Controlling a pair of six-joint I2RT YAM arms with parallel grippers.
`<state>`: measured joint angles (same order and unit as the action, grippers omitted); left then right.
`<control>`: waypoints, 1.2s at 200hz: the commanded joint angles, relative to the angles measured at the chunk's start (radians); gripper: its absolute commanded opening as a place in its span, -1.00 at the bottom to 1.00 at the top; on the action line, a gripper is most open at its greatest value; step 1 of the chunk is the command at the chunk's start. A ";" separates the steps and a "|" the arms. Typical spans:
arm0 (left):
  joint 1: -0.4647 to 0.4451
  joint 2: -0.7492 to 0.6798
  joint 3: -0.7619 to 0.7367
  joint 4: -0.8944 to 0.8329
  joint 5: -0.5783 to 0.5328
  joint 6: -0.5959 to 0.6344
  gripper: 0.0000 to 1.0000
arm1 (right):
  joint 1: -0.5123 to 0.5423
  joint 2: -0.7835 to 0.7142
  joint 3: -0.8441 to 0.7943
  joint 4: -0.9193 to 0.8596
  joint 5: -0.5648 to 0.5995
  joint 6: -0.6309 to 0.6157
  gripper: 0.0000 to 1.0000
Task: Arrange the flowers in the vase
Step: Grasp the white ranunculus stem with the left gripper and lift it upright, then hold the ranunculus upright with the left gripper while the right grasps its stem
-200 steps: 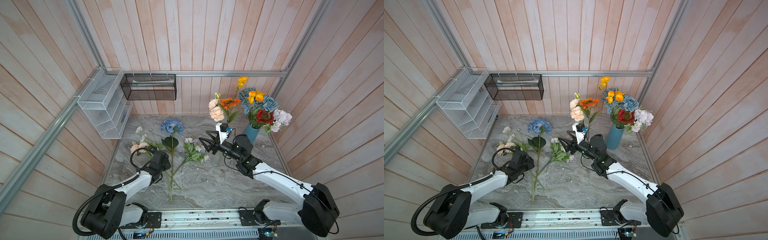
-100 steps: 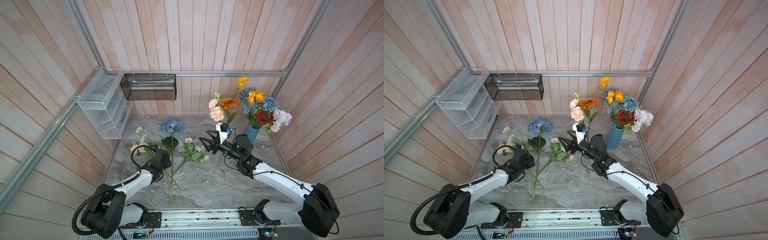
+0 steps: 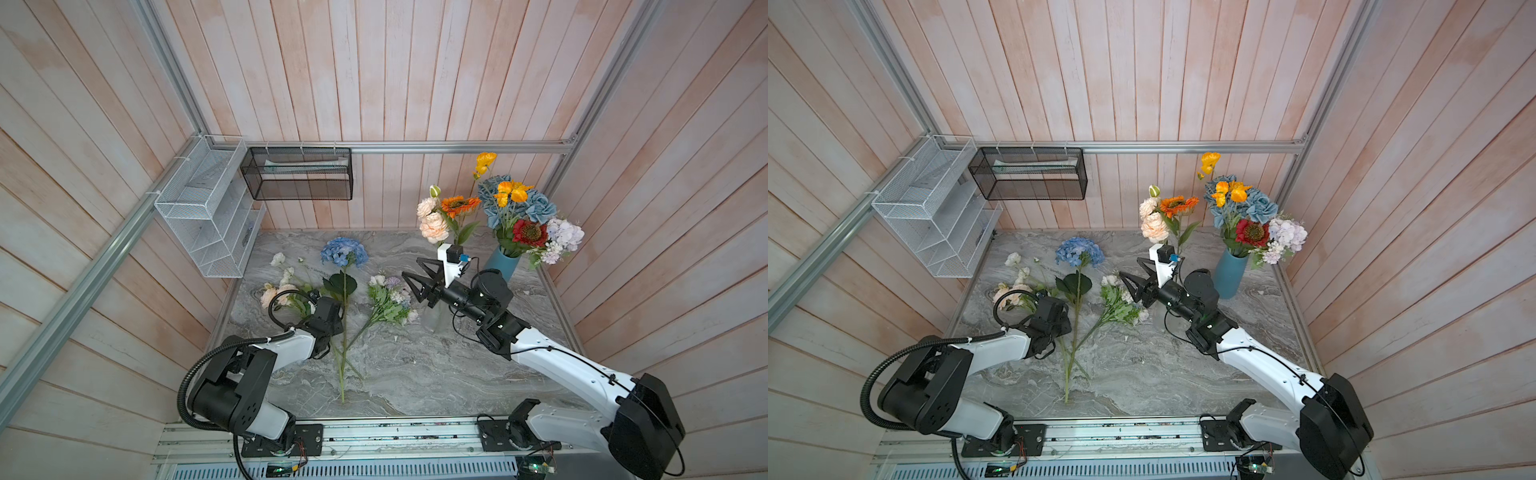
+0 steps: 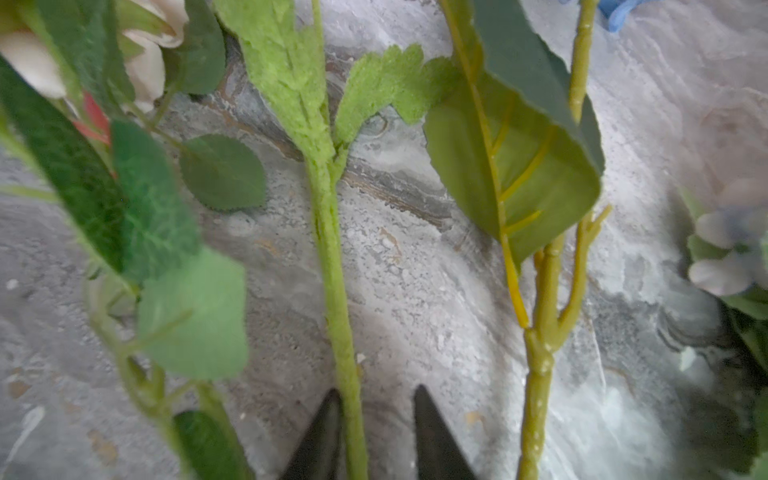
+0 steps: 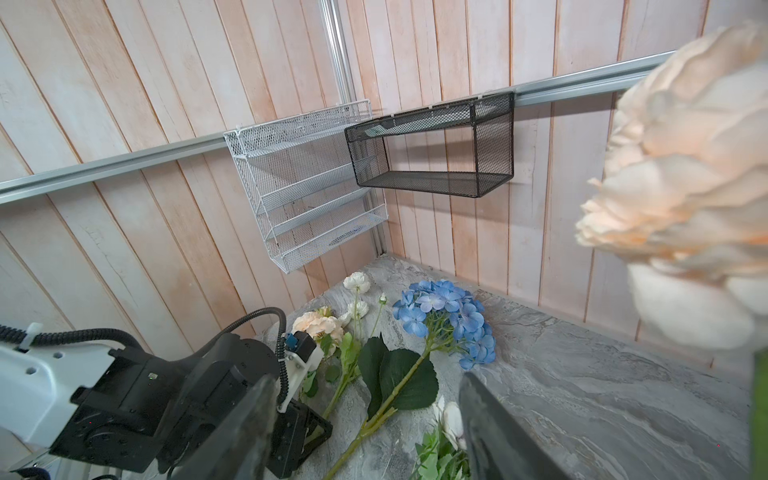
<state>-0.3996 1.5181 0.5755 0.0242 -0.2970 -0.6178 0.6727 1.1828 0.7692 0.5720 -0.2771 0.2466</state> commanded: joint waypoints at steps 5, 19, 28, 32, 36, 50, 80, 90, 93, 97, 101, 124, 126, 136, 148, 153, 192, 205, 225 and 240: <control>0.006 0.016 0.024 0.021 -0.023 0.001 -1.00 | 0.006 -0.027 -0.019 -0.003 0.021 -0.010 0.38; 0.005 0.002 0.026 0.019 -0.017 -0.004 -1.00 | 0.007 -0.026 -0.019 -0.003 0.023 -0.012 0.38; 0.005 -0.014 0.028 0.015 -0.020 -0.006 -1.00 | 0.007 -0.025 -0.017 -0.003 0.023 -0.013 0.38; 0.006 -0.023 0.027 0.013 -0.021 -0.007 -1.00 | 0.007 -0.025 -0.016 -0.003 0.023 -0.013 0.38; 0.005 -0.032 0.029 0.011 -0.024 -0.007 -1.00 | 0.007 -0.023 -0.015 -0.002 0.023 -0.014 0.38; 0.005 -0.067 0.030 0.002 -0.038 -0.005 -1.00 | 0.007 -0.018 -0.012 0.001 0.021 -0.013 0.38; 0.006 -0.159 0.038 -0.016 -0.076 0.003 -1.00 | 0.008 -0.005 -0.002 0.005 0.011 -0.012 0.38; 0.005 -0.189 0.042 -0.018 -0.086 0.004 -1.00 | 0.007 0.000 0.001 0.006 0.008 -0.011 0.38; 0.007 -0.199 0.043 -0.019 -0.089 0.005 -1.00 | 0.006 0.000 0.002 0.006 0.007 -0.010 0.38; 0.006 -0.212 0.045 -0.019 -0.092 0.006 -1.00 | 0.007 0.002 0.004 0.006 0.005 -0.010 0.38; 0.005 -0.224 0.046 -0.022 -0.095 0.007 -1.00 | 0.007 0.003 0.005 0.006 0.004 -0.009 0.38; 0.006 -0.291 0.056 -0.017 -0.112 0.015 -1.00 | 0.007 0.006 0.013 0.007 -0.003 -0.006 0.38; 0.005 -0.296 0.056 -0.017 -0.113 0.016 -1.00 | 0.007 0.006 0.013 0.007 -0.004 -0.007 0.38; 0.005 -0.331 0.057 -0.007 -0.114 0.021 -1.00 | 0.007 0.008 0.017 0.008 -0.007 -0.004 0.38; 0.006 -0.377 0.054 0.013 -0.103 0.030 -1.00 | 0.008 0.012 0.024 0.006 -0.013 -0.003 0.38; 0.005 -0.397 0.050 0.030 -0.089 0.039 -1.00 | 0.011 0.014 0.028 0.005 -0.016 -0.003 0.38; 0.004 -0.580 -0.017 0.230 0.057 0.105 -1.00 | 0.048 0.052 0.073 -0.014 -0.058 -0.015 0.38; 0.002 -0.623 -0.030 0.283 0.112 0.123 -1.00 | 0.068 0.071 0.086 -0.013 -0.073 -0.016 0.38; 0.002 -0.664 -0.043 0.369 0.213 0.148 -1.00 | 0.096 0.109 0.107 0.002 -0.112 -0.004 0.38; 0.002 -0.682 -0.056 0.452 0.303 0.168 -1.00 | 0.113 0.141 0.128 0.012 -0.153 0.009 0.38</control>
<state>-0.3985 0.8631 0.5507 0.3035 -0.1627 -0.5098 0.7589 1.2789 0.8490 0.5690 -0.3489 0.2405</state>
